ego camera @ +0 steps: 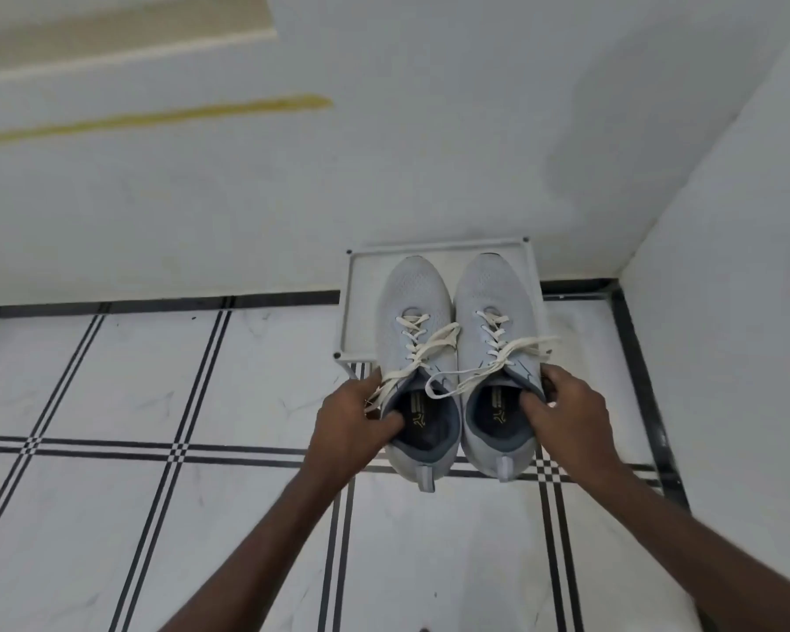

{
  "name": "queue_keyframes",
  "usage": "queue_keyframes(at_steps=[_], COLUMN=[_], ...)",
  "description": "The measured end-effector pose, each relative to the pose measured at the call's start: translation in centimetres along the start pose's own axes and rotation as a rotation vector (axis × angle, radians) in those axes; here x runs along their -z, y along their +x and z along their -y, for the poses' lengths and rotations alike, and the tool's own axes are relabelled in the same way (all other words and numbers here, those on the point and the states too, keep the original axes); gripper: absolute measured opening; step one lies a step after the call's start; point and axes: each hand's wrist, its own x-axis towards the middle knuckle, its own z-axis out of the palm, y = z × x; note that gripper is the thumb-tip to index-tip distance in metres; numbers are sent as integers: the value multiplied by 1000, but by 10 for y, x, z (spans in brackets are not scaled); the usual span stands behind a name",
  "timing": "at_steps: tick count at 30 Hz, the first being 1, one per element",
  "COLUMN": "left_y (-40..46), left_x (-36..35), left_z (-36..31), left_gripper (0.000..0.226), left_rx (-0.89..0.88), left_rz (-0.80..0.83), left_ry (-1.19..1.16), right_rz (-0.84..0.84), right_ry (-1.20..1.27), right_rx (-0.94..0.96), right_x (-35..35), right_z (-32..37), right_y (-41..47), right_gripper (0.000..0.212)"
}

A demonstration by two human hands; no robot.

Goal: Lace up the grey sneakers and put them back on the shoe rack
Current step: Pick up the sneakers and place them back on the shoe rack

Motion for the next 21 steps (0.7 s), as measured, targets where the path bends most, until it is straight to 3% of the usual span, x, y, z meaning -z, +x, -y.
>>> queue_keyframes(at_steps=[3,8,21], left_y=[26,97,313], left_x=[23,34,-49], left_z=[-24,-22,84], left_gripper=[58,33,45], left_rx=[1,10,70], left_rz=[-58,-38,90], left_ry=[-25,-5,-15], right_rz=[0,72,32], right_ry=[5,-5,-59], right_rx=[20,12,-145], right_x=[17,3,-138], right_z=[30,49,0], right_y=[29,99,276], right_gripper=[13,21,11])
